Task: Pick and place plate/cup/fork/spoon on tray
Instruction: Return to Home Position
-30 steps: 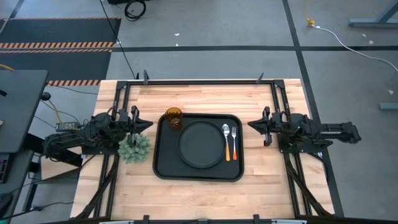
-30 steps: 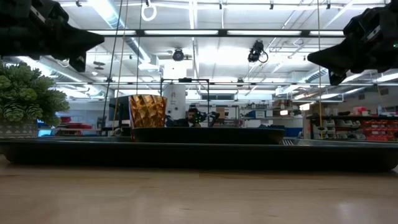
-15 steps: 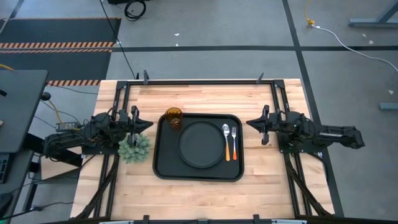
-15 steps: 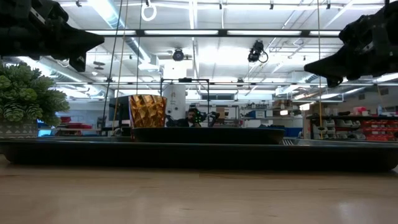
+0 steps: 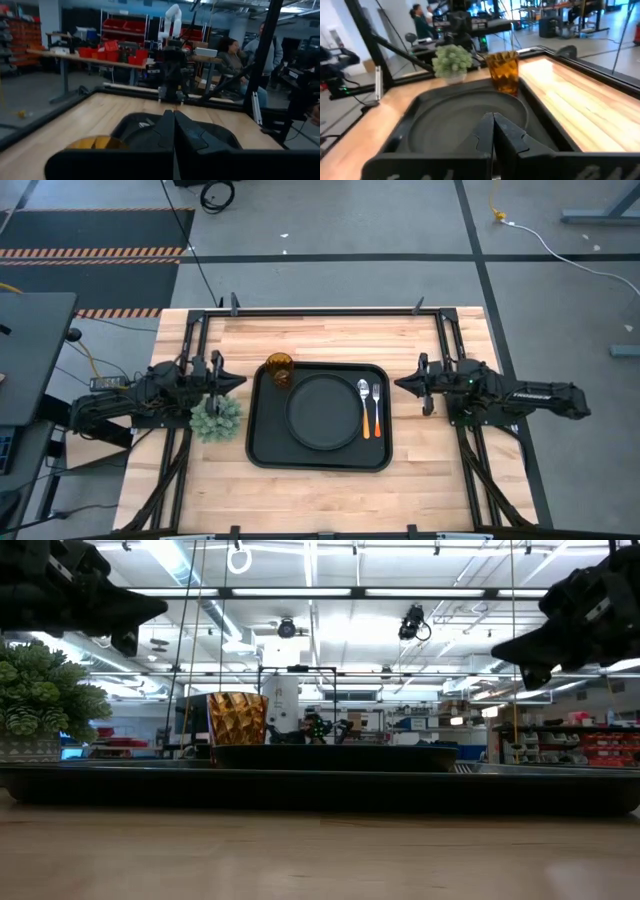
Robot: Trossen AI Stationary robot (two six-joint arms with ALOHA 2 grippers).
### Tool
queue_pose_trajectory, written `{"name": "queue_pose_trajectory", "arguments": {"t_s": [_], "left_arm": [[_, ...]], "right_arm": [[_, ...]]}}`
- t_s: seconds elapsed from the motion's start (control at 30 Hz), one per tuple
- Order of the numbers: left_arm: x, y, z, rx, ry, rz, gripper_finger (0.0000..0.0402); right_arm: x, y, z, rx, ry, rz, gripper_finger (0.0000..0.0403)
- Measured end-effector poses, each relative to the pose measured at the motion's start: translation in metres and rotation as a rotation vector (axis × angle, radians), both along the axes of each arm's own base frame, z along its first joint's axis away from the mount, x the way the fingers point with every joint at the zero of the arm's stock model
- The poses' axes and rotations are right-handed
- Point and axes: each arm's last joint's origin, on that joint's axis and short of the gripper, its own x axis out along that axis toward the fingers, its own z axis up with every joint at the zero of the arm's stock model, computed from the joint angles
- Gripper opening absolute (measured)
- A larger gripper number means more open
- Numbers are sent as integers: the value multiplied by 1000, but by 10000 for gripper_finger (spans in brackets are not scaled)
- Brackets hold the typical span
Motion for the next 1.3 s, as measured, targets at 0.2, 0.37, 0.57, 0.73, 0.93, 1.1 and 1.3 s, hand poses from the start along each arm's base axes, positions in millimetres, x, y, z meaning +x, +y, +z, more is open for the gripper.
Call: {"name": "queue_pose_trajectory", "arguments": {"t_s": [0.2, 0.37, 0.57, 0.73, 0.93, 1.1, 1.3], "left_arm": [[-1, 0, 7, 62, -63, 25, 5], [-1, 0, 6, 61, -61, 27, 5], [-1, 1, 4, 67, -38, 31, 4], [-1, 2, 2, 91, -11, 69, 4], [0, 2, 0, 113, 19, 71, 8], [0, 1, -9, 98, 112, 54, 19], [0, 0, -14, 91, 164, -13, 24]], "right_arm": [[-3, 0, 6, -33, -68, -77, 16], [-5, 6, 11, -91, -125, -55, 16], [-5, 13, 11, -53, -131, 74, 16], [-5, 12, 10, -73, -121, 24, 16], [-5, 11, 11, 53, -132, -17, 16], [-5, 11, 11, 114, -141, -17, 16], [-5, 11, 11, 114, -141, -17, 16]]}}
